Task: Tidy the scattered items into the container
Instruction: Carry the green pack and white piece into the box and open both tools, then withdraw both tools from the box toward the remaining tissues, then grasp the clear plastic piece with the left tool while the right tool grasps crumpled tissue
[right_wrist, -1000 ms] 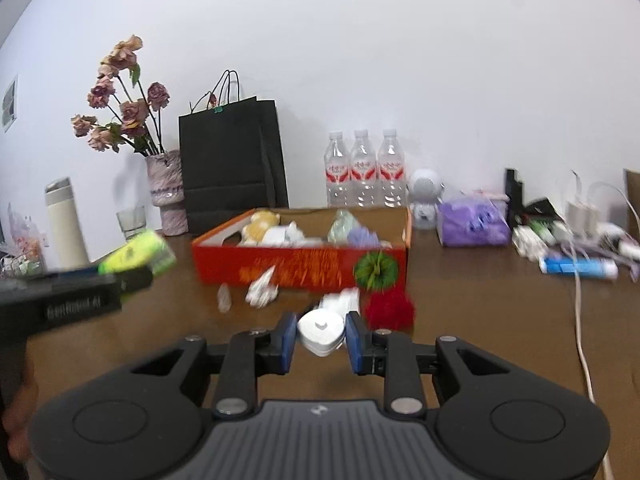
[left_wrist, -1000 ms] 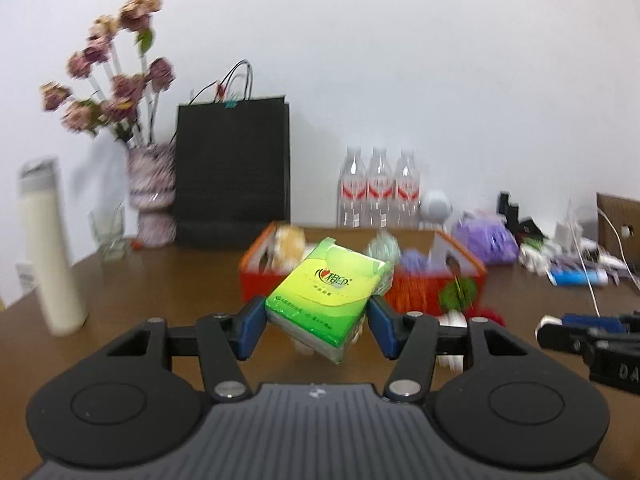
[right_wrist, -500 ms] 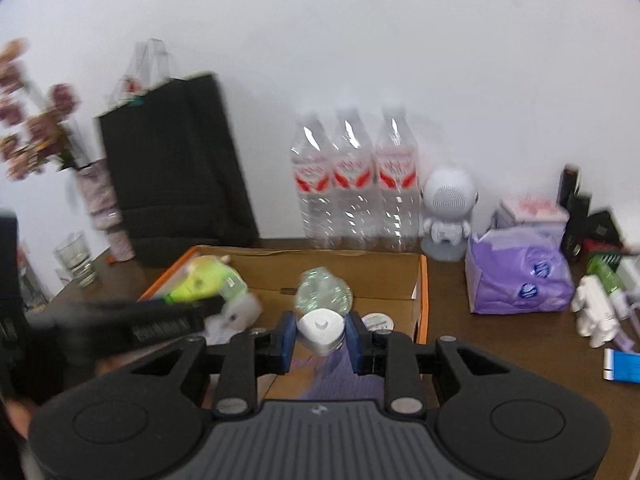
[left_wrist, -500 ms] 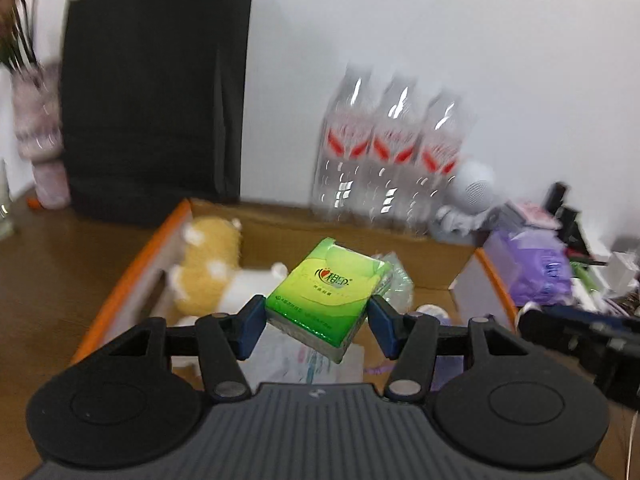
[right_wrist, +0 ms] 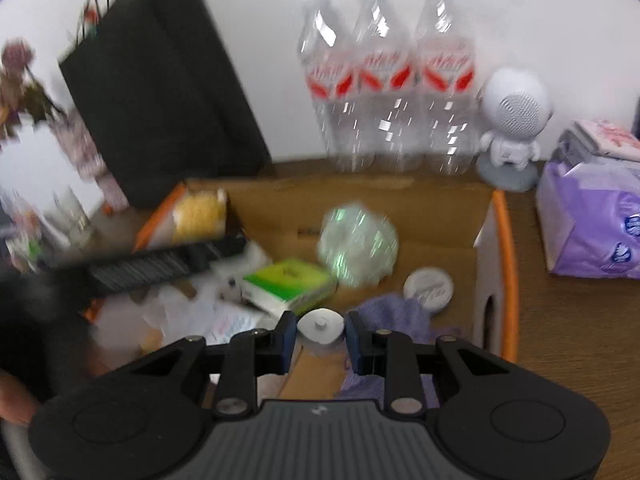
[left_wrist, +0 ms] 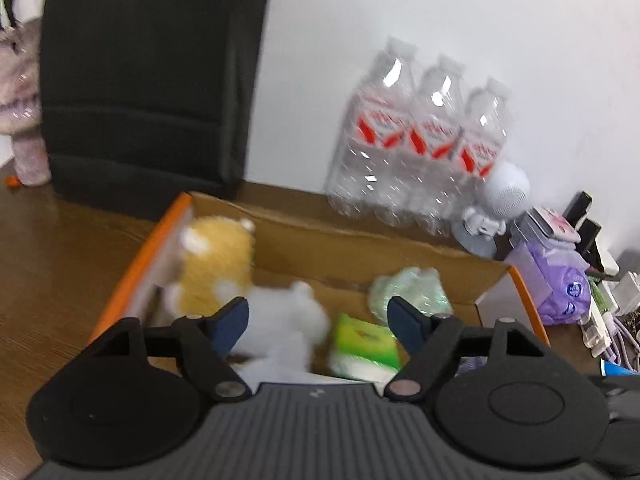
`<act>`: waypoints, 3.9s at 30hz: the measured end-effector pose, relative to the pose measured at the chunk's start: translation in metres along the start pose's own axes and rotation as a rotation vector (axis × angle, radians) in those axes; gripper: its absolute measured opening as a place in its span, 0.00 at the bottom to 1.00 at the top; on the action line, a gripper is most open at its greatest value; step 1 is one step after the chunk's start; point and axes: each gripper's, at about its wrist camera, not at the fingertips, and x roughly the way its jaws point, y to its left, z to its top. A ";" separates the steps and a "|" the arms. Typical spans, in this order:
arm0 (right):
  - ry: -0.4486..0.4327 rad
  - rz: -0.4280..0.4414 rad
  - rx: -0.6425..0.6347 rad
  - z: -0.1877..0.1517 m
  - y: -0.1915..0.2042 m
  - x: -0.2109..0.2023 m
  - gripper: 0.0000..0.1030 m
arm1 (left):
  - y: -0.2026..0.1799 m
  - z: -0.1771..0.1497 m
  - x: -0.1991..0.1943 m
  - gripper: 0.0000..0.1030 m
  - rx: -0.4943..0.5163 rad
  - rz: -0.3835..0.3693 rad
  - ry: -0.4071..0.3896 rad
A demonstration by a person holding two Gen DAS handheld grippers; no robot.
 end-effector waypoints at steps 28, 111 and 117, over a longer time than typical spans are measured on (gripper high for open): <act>0.183 -0.097 0.085 -0.021 -0.029 -0.037 0.53 | 0.035 -0.062 -0.052 0.80 0.184 0.090 0.157; -0.495 -0.079 -0.097 -0.368 0.059 -0.210 0.93 | 0.041 -0.304 -0.256 1.00 0.177 0.173 -0.304; -0.455 0.026 -0.142 -0.271 0.070 -0.157 0.76 | 0.031 -0.235 -0.180 0.82 0.254 0.137 -0.273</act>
